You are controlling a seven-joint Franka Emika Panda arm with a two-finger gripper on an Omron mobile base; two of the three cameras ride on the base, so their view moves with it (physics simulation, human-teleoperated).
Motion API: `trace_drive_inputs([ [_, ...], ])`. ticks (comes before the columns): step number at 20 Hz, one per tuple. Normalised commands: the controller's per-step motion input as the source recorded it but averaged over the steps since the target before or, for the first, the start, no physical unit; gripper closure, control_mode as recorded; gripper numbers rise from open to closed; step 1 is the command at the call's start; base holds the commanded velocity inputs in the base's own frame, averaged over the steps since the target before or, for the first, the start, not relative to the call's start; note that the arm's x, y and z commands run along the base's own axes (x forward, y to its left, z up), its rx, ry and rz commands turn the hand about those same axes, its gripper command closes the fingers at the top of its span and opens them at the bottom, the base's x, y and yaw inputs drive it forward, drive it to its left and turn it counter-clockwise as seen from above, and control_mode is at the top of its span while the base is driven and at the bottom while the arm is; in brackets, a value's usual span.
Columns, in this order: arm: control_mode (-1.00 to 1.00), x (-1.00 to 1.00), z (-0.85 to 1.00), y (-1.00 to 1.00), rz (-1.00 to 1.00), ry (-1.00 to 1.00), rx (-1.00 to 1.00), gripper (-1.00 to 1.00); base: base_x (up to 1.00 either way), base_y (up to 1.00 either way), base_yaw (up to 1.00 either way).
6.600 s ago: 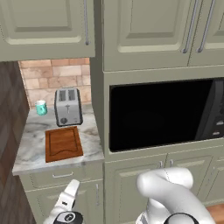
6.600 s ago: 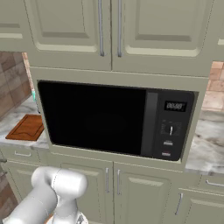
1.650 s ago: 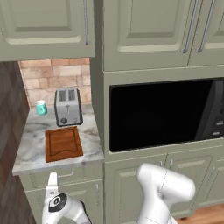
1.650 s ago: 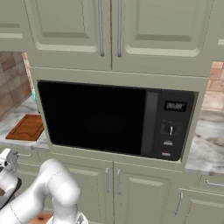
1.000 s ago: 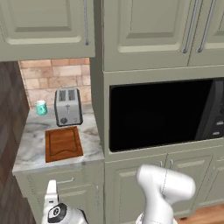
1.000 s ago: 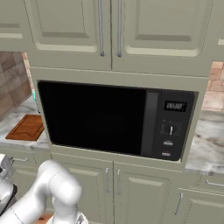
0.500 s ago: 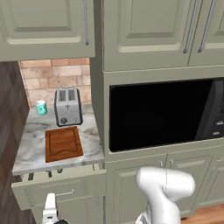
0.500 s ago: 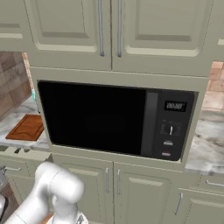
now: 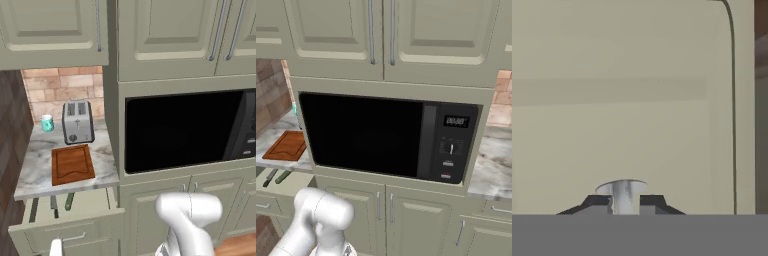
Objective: Open the drawer on the left and place the cutting tools on the cutting board.
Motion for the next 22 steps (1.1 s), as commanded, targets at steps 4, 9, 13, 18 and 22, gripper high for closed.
trace_drive_inputs([
  [4, -1.00, -0.89, 0.20, 0.30, 0.00, 0.00, 0.00, 1.00, 0.00, 0.00, 0.00],
  [9, -1.00, -0.59, 0.10, 0.21, 0.00, 0.00, 0.00, 1.00, 0.00, 0.00, 0.00],
  [13, -1.00, -0.34, 0.13, 0.13, 0.00, 0.01, 0.00, -1.00, 0.00, 0.00, 0.00],
  [18, -1.00, -0.53, 0.26, 0.00, 0.00, 0.08, 0.01, -1.00, 0.00, 0.00, 0.00],
  [22, -1.00, -0.77, 0.34, 0.00, 0.00, 0.13, 0.06, -1.00, 0.00, 0.00, 0.00],
])
